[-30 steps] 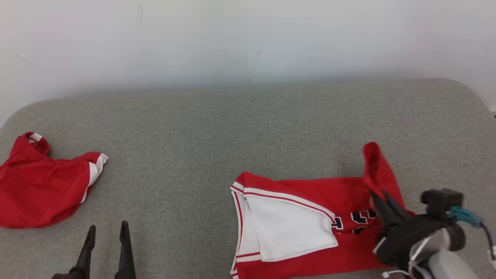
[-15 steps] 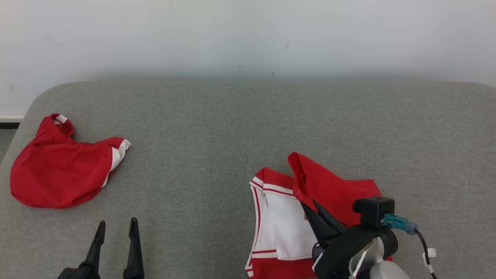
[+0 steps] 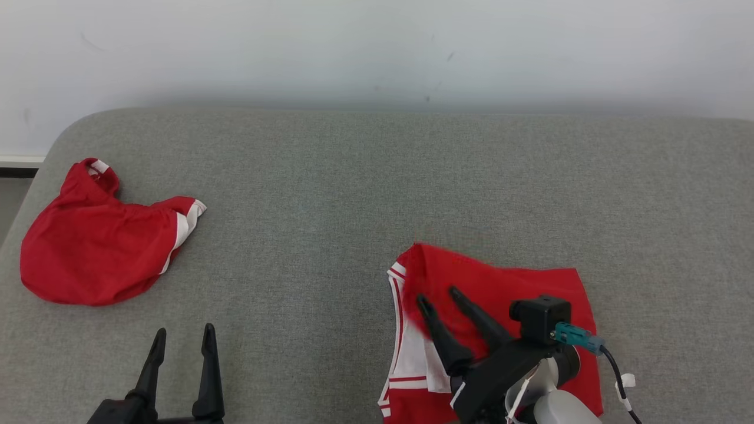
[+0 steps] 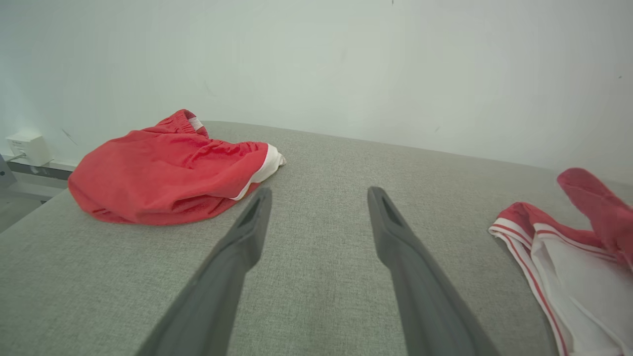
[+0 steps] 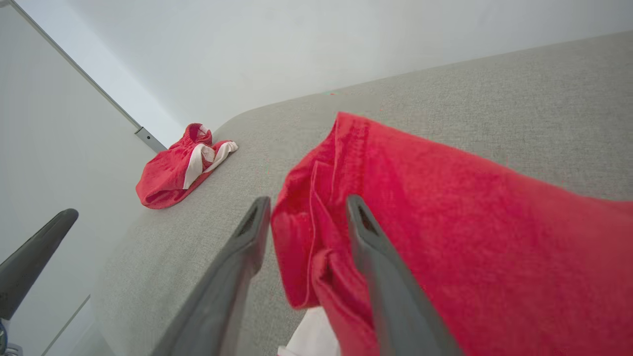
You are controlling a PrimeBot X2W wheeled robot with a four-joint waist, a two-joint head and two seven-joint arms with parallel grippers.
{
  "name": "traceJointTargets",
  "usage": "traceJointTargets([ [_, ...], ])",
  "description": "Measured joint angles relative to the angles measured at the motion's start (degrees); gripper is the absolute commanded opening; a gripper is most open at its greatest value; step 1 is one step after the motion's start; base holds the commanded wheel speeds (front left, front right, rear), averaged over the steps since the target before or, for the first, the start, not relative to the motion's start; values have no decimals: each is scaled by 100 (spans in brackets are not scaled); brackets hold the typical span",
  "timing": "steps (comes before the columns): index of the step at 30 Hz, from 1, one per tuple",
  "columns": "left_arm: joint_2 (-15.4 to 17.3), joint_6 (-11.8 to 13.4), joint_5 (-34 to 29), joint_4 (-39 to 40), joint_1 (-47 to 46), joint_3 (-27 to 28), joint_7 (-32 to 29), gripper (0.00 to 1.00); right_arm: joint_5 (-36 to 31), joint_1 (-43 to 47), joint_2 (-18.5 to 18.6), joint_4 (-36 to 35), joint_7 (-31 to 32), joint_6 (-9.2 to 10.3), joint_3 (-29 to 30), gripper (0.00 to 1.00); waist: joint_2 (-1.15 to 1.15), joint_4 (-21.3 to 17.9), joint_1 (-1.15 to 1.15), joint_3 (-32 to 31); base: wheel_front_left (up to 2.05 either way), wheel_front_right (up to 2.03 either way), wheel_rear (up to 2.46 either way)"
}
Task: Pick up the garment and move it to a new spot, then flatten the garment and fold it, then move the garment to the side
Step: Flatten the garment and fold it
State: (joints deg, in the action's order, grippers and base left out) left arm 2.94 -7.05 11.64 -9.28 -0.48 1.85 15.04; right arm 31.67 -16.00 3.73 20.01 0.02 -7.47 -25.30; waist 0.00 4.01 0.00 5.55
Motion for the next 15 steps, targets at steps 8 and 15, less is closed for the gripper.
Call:
traceJointTargets([
  [8,0,51,1,16,2,-3,0,100,-10,-140,376,-229,-594,0,170,100,0,-137,0,-20,0,0,0],
  [15,0,57,0,56,15,19,0,100,-58,-52,768,-450,-895,0,687,100,0,-280,0,-94,0,0,0],
])
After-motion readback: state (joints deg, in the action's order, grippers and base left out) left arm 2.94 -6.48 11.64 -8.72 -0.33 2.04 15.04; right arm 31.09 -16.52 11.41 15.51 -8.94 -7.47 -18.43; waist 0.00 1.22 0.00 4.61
